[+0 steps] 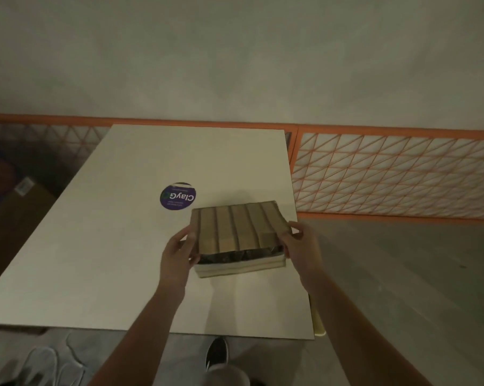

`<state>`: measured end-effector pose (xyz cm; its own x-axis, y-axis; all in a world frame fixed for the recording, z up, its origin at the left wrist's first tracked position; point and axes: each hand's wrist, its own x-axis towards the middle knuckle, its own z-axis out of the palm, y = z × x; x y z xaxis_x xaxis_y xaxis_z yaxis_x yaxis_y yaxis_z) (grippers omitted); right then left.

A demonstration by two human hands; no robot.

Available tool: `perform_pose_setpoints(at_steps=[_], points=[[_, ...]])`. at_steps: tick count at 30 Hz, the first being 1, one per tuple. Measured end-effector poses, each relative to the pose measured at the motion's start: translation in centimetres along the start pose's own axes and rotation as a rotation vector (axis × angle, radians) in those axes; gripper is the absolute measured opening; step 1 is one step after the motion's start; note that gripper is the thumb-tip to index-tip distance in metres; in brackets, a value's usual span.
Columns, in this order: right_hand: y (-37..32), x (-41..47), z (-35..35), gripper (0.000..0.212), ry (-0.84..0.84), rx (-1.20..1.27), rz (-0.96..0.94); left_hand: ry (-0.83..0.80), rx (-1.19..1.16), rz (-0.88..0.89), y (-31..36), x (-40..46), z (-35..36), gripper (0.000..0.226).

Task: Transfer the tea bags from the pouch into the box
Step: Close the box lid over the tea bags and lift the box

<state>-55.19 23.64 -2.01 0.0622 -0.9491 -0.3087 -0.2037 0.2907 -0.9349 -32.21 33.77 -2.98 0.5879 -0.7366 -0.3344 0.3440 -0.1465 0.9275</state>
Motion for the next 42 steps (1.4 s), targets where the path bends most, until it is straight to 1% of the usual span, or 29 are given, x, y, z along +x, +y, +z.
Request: perform_pose_setpoints(at_steps=[2,4,6,9,10,12,16,18,19,20,21,22,25,26,28,30,32,37,40,42], points=[[1.5,-0.1,0.1,0.053,0.015,-0.017,0.042,0.018,0.123,-0.006,-1.2,0.0,-0.5,0.030],[2.7,0.0,0.3,0.059,-0.010,-0.092,0.098,0.054,0.265,-0.020,-2.2,0.1,-0.9,0.041],[3.5,-0.1,0.4,0.056,-0.028,-0.211,0.103,0.071,0.366,-0.027,-3.1,0.2,-1.0,0.047],[4.0,0.0,0.4,0.050,0.029,-0.299,0.095,0.097,0.449,-0.020,-4.0,0.6,-0.9,0.049],[4.0,0.1,0.4,0.049,0.039,-0.313,0.098,0.111,0.473,-0.019,-4.3,0.8,-0.8,0.049],[3.9,0.2,0.5,0.045,0.005,-0.276,0.095,0.129,0.486,-0.048,-4.6,1.0,-0.7,0.052],[4.0,-0.2,0.5,0.046,-0.049,-0.145,0.112,0.154,0.432,-0.097,-5.0,0.6,-0.5,0.049],[4.5,-0.4,0.5,0.050,-0.092,-0.134,0.121,0.157,0.417,-0.110,-5.2,0.4,-0.8,0.048],[5.2,-0.3,0.7,0.057,-0.121,-0.151,0.118,0.145,0.422,-0.116,-5.2,0.4,-1.1,0.049],[6.0,0.0,0.8,0.063,-0.154,-0.171,0.119,0.120,0.420,-0.107,-5.3,0.4,-1.4,0.046],[7.1,0.4,0.9,0.070,-0.184,-0.183,0.125,0.092,0.408,-0.092,-5.0,0.1,-1.6,0.038],[7.7,0.4,1.1,0.071,-0.212,-0.181,0.133,0.064,0.394,-0.076,-5.0,-0.1,-1.8,0.030],[5.8,-2.7,1.8,0.041,-0.277,-0.150,0.117,0.059,0.301,-0.111,-4.6,-0.5,-2.7,0.032],[5.6,-3.4,2.2,0.038,-0.298,-0.138,0.112,0.058,0.257,-0.131,-4.7,-0.5,-3.2,0.031],[5.6,-4.2,2.8,0.039,-0.315,-0.120,0.099,0.041,0.201,-0.134,-4.4,-1.0,-3.7,0.023],[5.7,-4.6,3.4,0.040,-0.316,-0.103,0.085,0.024,0.221,-0.081,-4.7,-1.0,-4.4,0.020],[6.0,-4.8,3.9,0.040,-0.342,-0.108,0.076,0.021,0.259,-0.038,-4.6,-1.1,-5.0,0.023],[5.1,-5.2,5.6,0.045,-0.375,-0.122,0.040,0.041,0.216,-0.039,-4.0,-0.5,-7.0,0.030],[3.8,-4.9,7.1,0.044,-0.379,-0.107,0.019,0.058,0.188,-0.018,-3.4,0.5,-8.1,0.034],[2.8,-4.5,8.4,0.044,-0.368,-0.091,0.011,0.048,0.171,0.002,-2.5,1.6,-8.7,0.033]])
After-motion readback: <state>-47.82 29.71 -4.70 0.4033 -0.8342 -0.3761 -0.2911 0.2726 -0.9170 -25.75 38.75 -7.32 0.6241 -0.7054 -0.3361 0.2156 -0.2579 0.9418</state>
